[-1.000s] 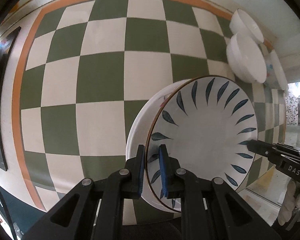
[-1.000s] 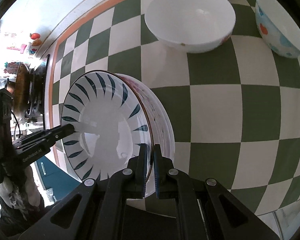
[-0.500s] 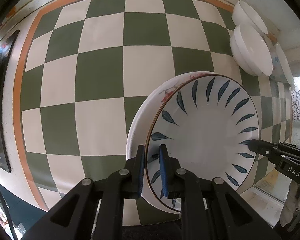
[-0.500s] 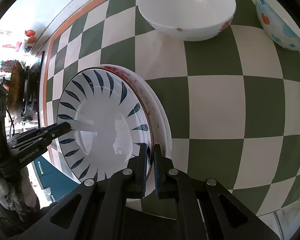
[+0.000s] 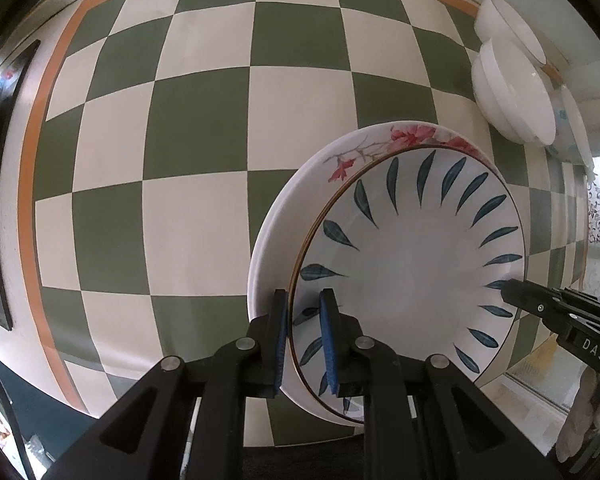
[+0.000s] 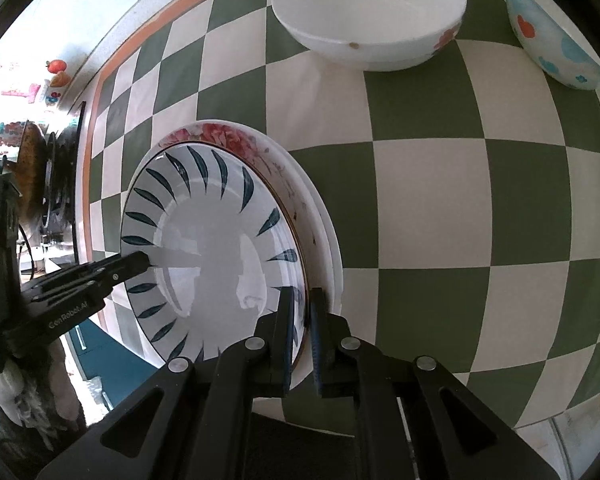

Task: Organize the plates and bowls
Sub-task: 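Lower the three-plate stack onto the table and open both grippers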

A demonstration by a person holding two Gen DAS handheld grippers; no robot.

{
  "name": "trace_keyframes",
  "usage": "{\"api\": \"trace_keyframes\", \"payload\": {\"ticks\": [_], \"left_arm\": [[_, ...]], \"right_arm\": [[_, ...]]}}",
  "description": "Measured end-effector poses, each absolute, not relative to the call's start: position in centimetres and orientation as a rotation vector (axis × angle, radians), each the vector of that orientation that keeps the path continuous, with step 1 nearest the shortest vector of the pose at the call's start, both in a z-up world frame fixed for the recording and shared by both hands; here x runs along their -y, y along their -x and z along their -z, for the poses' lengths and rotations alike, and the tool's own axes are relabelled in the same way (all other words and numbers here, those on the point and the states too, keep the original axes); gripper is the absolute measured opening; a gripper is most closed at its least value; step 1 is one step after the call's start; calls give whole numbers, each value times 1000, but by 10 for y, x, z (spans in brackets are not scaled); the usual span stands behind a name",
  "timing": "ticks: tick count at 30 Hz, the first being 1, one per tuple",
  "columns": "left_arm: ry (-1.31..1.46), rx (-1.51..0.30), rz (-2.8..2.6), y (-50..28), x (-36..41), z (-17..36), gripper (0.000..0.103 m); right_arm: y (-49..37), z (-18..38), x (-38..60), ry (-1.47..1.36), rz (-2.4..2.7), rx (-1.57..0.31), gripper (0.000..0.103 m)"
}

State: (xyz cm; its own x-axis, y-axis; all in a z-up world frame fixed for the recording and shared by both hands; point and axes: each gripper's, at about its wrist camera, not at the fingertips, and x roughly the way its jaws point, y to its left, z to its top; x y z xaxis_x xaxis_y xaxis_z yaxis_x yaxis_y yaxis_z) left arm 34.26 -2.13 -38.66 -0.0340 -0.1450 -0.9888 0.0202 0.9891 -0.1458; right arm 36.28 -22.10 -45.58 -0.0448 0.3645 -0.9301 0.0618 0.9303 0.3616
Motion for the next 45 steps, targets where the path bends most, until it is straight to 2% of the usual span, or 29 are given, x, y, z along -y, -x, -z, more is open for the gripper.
{"api": "trace_keyframes", "payload": {"ticks": [8, 20, 22, 23, 24, 26, 29, 31, 33, 36, 45], "left_arm": [[150, -1570, 61, -344, 10, 374, 14], [129, -1462, 17, -300, 22, 324, 14], [120, -1436, 38, -289, 27, 309, 15], [113, -1424, 44, -286, 27, 302, 15], [100, -1411, 48, -282, 26, 295, 17], [70, -1383, 55, -277, 24, 281, 28], [64, -1341, 75, -272, 17, 260, 53], [47, -1314, 81, -267, 16, 249, 75], [30, -1295, 86, -262, 16, 240, 83], [38, -1283, 99, -255, 13, 230, 84], [48, -1263, 168, -230, 10, 200, 86]], "right_arm": [[-367, 453, 227, -367, -273, -1608, 14], [-342, 397, 198, -177, -306, -1533, 15], [-333, 387, 194, -172, -303, -1526, 16], [-328, 381, 193, -178, -305, -1518, 21], [-323, 372, 192, -185, -299, -1504, 27], [-314, 359, 192, -200, -286, -1479, 35], [-301, 337, 193, -209, -255, -1440, 48], [-292, 322, 194, -219, -244, -1412, 57], [-284, 307, 193, -211, -227, -1390, 73], [-273, 291, 187, -192, -211, -1371, 81], [-239, 244, 180, -194, -163, -1306, 87]]}}
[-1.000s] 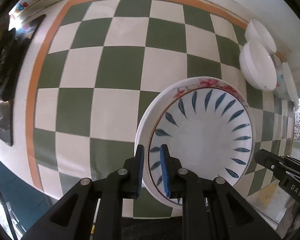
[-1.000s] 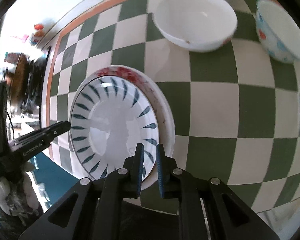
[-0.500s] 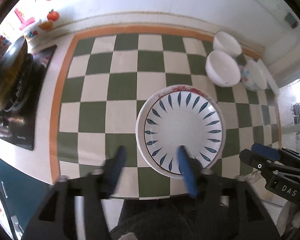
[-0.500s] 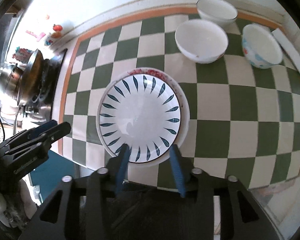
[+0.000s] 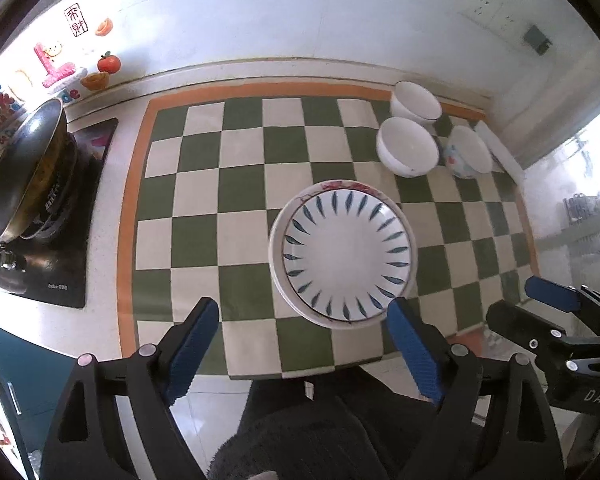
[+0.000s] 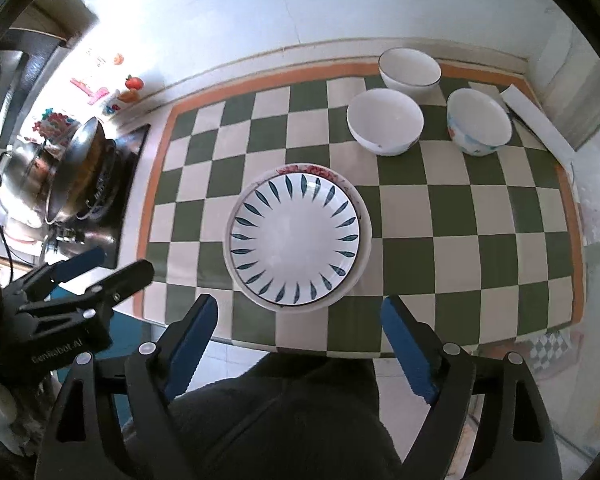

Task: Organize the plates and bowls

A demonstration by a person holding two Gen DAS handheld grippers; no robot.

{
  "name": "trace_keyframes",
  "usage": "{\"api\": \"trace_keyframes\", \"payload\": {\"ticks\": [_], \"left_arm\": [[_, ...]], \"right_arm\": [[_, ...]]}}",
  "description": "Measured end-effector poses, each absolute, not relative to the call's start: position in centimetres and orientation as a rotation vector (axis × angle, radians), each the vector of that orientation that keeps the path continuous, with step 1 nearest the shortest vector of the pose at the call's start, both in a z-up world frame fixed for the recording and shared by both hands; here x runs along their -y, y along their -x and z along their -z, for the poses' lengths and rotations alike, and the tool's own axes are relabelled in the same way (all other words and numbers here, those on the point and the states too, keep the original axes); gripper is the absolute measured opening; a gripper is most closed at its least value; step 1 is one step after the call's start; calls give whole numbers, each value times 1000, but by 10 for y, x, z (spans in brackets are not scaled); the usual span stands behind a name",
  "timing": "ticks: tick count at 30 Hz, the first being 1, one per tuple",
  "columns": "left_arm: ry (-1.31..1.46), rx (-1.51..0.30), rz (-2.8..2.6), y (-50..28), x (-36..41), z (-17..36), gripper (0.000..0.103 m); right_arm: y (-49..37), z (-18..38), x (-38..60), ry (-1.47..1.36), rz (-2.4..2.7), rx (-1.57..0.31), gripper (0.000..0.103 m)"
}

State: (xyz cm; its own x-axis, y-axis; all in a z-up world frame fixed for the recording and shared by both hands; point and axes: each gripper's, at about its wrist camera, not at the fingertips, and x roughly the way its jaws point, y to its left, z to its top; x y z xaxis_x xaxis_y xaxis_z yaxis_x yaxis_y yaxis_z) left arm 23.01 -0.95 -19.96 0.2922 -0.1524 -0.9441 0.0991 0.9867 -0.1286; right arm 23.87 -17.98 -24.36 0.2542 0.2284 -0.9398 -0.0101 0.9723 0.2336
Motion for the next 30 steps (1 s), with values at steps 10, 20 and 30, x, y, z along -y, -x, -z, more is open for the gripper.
{"api": "trace_keyframes", "payload": {"ticks": [10, 20, 30], "left_arm": [[62, -1277, 201, -218, 8, 194, 86], [63, -1258, 143, -252, 28, 204, 86], [102, -1280, 100, -386, 89, 249, 86]], "right_arm": [[-222, 235, 169, -234, -156, -1308, 88], [-256, 251, 199, -322, -206, -1303, 88], [-375, 304, 311, -433, -84, -1253, 88]]}}
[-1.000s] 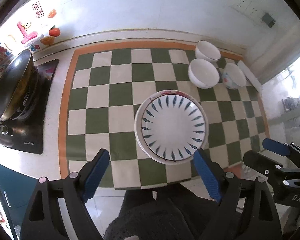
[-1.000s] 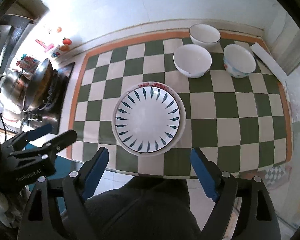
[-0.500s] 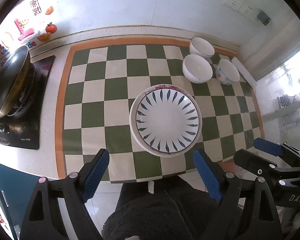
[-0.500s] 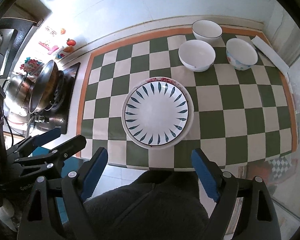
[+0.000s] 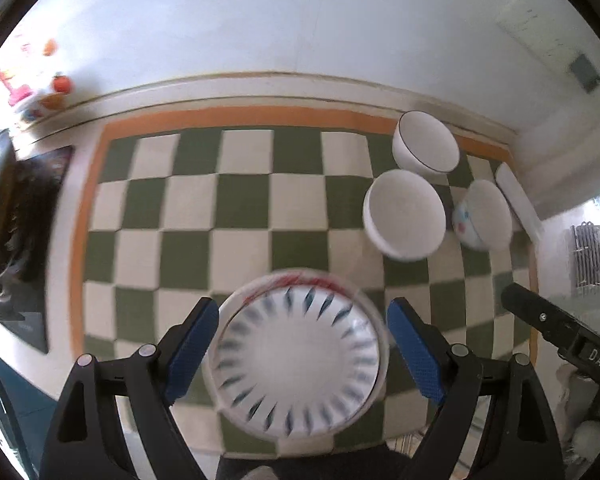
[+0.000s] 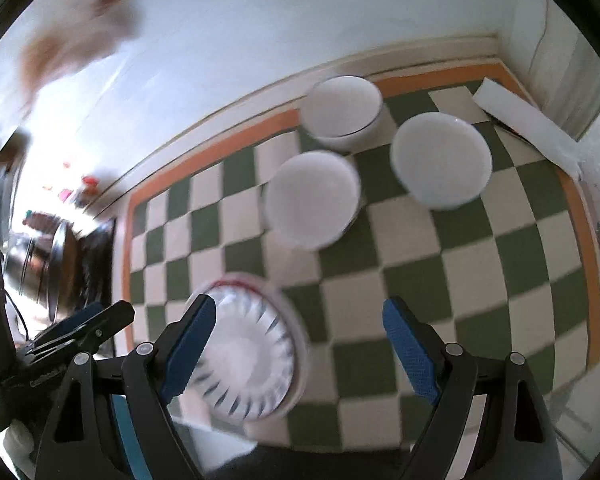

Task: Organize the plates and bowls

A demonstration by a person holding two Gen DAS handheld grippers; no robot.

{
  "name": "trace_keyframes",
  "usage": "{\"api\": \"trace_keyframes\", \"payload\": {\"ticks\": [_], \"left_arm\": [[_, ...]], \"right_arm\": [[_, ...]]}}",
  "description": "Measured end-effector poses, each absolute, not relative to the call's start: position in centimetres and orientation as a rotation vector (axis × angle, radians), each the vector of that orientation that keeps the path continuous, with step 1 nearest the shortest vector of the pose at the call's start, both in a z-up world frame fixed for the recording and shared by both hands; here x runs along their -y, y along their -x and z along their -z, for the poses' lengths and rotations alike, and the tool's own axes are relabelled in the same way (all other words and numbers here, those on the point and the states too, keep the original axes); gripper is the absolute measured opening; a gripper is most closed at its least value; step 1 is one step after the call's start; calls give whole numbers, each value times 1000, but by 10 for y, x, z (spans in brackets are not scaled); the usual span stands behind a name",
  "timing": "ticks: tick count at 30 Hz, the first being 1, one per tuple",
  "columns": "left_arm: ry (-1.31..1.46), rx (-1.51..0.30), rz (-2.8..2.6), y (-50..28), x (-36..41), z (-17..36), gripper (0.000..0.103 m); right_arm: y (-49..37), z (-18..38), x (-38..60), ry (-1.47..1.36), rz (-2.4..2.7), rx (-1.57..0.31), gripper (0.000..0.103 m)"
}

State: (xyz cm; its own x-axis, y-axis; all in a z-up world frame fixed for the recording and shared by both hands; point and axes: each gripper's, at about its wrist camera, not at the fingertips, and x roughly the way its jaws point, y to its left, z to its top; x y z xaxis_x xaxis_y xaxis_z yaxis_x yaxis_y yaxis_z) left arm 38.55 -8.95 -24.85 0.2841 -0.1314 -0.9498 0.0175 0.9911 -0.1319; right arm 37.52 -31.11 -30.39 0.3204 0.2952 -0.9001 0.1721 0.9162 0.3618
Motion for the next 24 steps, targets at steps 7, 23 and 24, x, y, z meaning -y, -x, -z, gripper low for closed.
{"api": "trace_keyframes", "payload": {"ticks": [7, 23, 24], "left_arm": [[136, -1425, 107, -474, 127, 318, 76], [135, -1536, 191, -523, 172, 374, 14], [129, -1534, 188, -522, 173, 373, 14]], "right_arm": [[-461, 382, 351, -514, -121, -1390, 78], [-510, 451, 345, -470, -166, -1510, 12], [-510, 451, 344, -463, -169, -1512, 12]]}}
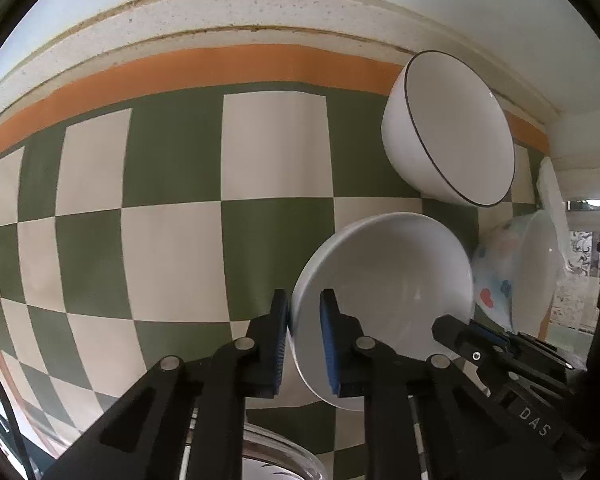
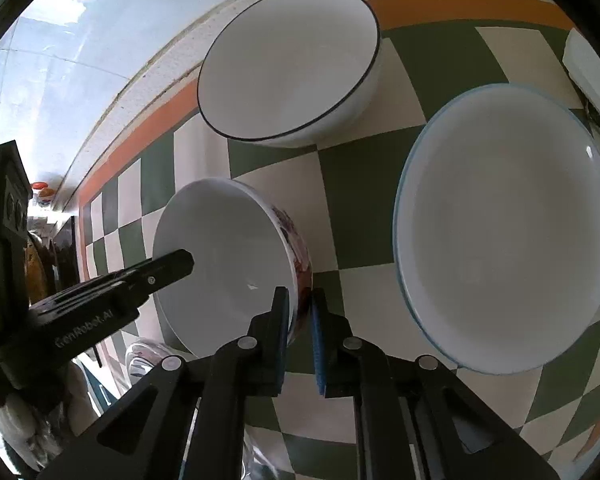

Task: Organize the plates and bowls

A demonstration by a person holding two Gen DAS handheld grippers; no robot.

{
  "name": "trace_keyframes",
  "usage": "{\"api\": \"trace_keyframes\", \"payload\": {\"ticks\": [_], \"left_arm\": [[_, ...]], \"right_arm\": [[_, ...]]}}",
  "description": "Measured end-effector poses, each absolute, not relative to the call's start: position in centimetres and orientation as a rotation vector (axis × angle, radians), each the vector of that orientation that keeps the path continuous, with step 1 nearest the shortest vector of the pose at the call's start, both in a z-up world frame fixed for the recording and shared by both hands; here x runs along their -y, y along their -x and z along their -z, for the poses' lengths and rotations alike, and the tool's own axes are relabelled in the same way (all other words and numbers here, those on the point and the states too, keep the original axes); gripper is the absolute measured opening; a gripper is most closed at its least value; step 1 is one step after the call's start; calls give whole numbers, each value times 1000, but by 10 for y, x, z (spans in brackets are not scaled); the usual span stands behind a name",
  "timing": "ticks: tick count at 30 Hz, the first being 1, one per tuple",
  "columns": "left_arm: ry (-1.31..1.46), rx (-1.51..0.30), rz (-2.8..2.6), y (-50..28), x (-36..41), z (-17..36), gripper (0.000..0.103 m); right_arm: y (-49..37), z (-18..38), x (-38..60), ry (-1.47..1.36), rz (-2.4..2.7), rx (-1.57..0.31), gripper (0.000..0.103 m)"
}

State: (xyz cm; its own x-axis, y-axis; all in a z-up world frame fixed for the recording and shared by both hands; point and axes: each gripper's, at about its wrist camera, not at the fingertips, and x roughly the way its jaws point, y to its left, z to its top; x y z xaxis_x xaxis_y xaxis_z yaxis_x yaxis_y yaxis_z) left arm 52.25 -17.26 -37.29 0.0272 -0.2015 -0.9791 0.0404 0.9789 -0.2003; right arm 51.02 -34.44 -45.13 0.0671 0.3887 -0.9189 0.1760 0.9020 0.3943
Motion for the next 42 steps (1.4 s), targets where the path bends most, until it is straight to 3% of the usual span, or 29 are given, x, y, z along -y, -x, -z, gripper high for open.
{"api": "trace_keyframes", "payload": {"ticks": [9, 19, 32, 42], "left_arm": [[120, -1521, 217, -497, 181, 351, 14], [46, -1562, 325, -423, 215, 330, 14], [-24, -1662, 370, -392, 259, 378, 14], [-64, -1662, 370, -388, 268, 382, 14]], "right_arm": [[-494, 430, 344, -450, -190, -1495, 12], [-413, 398, 378, -441, -188, -1521, 12], [-356, 439, 415, -467, -118, -1607, 11], [-349, 450, 420, -474, -108, -1621, 11]]}}
